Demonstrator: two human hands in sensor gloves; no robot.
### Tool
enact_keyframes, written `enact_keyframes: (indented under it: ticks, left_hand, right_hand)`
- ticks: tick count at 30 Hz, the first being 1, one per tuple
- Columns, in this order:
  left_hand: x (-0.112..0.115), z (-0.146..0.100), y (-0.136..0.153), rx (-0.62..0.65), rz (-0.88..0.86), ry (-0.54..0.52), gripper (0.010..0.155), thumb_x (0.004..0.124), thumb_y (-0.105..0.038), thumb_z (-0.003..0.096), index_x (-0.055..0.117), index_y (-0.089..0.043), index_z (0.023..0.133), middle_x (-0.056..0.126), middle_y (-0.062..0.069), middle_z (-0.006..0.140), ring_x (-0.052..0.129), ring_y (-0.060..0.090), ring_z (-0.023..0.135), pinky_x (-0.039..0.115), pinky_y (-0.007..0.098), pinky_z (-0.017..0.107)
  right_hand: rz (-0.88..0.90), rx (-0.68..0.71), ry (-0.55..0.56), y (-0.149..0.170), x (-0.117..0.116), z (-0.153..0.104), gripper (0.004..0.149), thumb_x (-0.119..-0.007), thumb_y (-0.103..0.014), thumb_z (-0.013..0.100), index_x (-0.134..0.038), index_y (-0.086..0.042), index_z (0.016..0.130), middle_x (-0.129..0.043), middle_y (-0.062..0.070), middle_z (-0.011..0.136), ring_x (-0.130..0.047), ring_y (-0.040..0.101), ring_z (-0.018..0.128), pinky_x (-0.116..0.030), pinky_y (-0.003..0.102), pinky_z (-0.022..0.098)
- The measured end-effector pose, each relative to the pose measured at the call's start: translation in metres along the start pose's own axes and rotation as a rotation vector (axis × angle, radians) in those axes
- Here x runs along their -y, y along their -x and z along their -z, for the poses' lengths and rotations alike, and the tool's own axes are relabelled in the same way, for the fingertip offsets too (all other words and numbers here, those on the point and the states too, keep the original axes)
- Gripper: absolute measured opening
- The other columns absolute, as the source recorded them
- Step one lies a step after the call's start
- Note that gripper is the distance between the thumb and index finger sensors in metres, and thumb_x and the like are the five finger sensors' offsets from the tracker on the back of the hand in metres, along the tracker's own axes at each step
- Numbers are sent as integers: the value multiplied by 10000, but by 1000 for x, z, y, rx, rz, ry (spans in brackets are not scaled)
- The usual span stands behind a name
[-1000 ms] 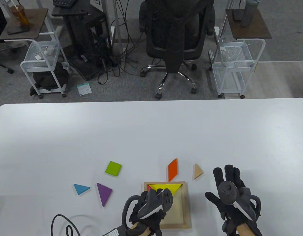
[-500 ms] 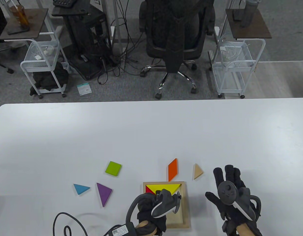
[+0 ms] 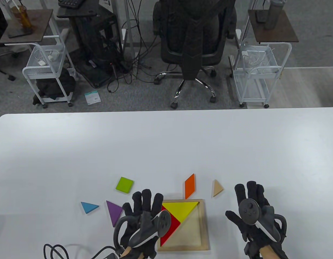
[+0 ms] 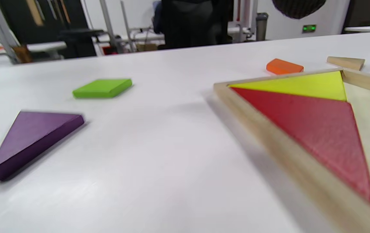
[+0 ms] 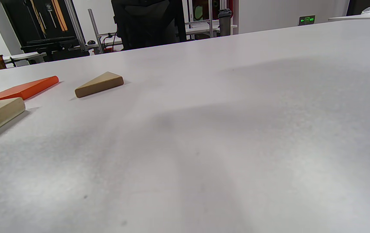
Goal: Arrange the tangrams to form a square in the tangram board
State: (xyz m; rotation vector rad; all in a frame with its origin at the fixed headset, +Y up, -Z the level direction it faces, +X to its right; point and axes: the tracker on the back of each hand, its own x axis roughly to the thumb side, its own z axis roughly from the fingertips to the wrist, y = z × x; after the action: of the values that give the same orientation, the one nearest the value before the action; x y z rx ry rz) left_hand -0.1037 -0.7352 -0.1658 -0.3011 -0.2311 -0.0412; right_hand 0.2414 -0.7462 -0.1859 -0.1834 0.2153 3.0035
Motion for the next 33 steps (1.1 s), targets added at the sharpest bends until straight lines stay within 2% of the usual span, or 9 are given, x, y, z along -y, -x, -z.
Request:
enact_keyframes:
  ticks: [2, 7, 17, 20, 22, 24, 26, 30, 33]
  left_hand:
    - [10, -5, 16, 10, -40, 1, 755, 507, -566, 574, 65, -257, 1103, -34, 252, 1127, 77, 579, 1028, 191, 808, 660]
    - [30, -5, 45, -25, -75, -78, 759, 514, -567, 567, 83, -245, 1103, -11, 259, 1122, 84, 579, 1020, 169, 792, 651]
    - [32, -12, 57, -18, -89, -44, 774, 506, -572, 566, 41, -242, 1090, -63, 251, 1105, 36, 560, 1012, 122, 768, 650]
    - [31, -13, 58, -21, -86, -42, 774, 507, -570, 567, 32, -246, 1086, -70, 252, 1101, 35, 562, 1010, 126, 769, 651]
    - [30, -14, 59, -22, -94, -56, 774, 507, -569, 567, 33, -245, 1085, -67, 252, 1102, 39, 562, 1011, 130, 770, 653]
    - [29, -15, 61, -23, -109, -60, 773, 509, -567, 568, 36, -242, 1086, -63, 253, 1103, 46, 562, 1012, 137, 770, 654]
    - [29, -16, 62, -24, -120, -52, 774, 507, -568, 569, 33, -240, 1087, -63, 255, 1102, 48, 565, 1012, 140, 770, 656]
    - [30, -16, 62, -25, -128, -52, 775, 507, -566, 570, 32, -236, 1087, -64, 261, 1100, 49, 567, 1011, 143, 771, 657]
    - [31, -16, 64, -20, -141, -45, 776, 506, -566, 569, 35, -233, 1088, -61, 263, 1101, 57, 570, 1012, 149, 774, 656]
  right_hand:
    - [-24, -4, -28, 0, -1, 0, 933, -578, -690, 305, 78, -456, 926, 233, -56, 992, 115, 259, 1003, -236, 476, 830]
    - [-50, -17, -51, 0, -5, 1, 960, -623, -684, 302, 73, -463, 926, 232, -55, 993, 114, 257, 1004, -235, 476, 833]
    - [-29, 72, -6, -12, -6, -1, 995, -784, -597, 283, -93, -452, 983, 46, -27, 1087, -104, 274, 1065, -389, 450, 819]
    - [79, 98, 122, -16, 6, -5, 942, -793, -605, 255, -257, -432, 1009, -359, -8, 1128, -492, 277, 1017, -618, 394, 681]
    - [203, 98, 189, -17, 20, -3, 896, -785, -615, 260, -373, -385, 1021, -616, 36, 1042, -747, 286, 868, -737, 391, 537]
    - [316, 25, 234, -21, 30, 6, 829, -775, -597, 292, -486, -315, 1016, -747, 95, 942, -855, 319, 714, -775, 385, 407]
    - [314, -110, 251, -28, 33, 18, 756, -763, -579, 318, -618, -233, 974, -846, 128, 836, -913, 333, 582, -787, 379, 306]
    - [75, -288, 124, -54, 28, 49, 736, -760, -591, 321, -678, -203, 941, -900, 109, 780, -963, 277, 486, -806, 320, 222]
    - [-107, -378, -40, -71, 14, 74, 767, -761, -589, 321, -651, -188, 966, -805, 121, 901, -916, 289, 621, -800, 304, 285]
